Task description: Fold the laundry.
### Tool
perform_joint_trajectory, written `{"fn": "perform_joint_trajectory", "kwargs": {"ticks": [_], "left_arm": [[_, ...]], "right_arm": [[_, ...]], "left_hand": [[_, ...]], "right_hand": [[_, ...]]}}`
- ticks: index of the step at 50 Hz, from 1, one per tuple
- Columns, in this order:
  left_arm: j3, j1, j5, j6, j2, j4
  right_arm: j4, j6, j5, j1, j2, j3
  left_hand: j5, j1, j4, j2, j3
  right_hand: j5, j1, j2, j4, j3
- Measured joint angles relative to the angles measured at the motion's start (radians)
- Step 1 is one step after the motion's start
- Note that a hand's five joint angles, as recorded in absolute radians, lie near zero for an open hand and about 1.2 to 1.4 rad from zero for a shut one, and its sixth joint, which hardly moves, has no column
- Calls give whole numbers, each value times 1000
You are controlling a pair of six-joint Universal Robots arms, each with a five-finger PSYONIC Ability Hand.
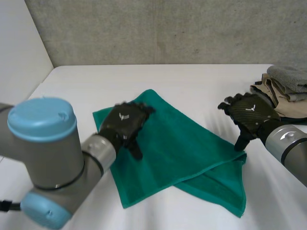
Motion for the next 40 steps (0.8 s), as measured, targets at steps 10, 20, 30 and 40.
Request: {"fn": "perform_joint_trajectory", "kwargs": {"ticks": [10, 20, 30, 40], "left_arm": [[-129, -133, -95, 0, -15, 25], [-77, -256, -163, 4, -159, 188], [97, -315, -168, 6, -317, 193], [212, -320, -233, 136, -433, 204]], "right_arm": [[83, -30, -2, 5, 19, -14], [26, -63, 9, -1, 70, 3], [10, -62, 10, 0, 74, 19], [6, -63, 9, 2, 74, 28]], "left_hand": [[22, 54, 45, 38, 37], [103, 126, 116, 109, 107], [162, 185, 174, 167, 166], [545, 604, 574, 570, 567]], "right_hand": [[0, 0, 0, 0, 0], [0, -1, 0, 0, 0], [0, -1, 0, 0, 0], [0, -1, 0, 0, 0]]}}
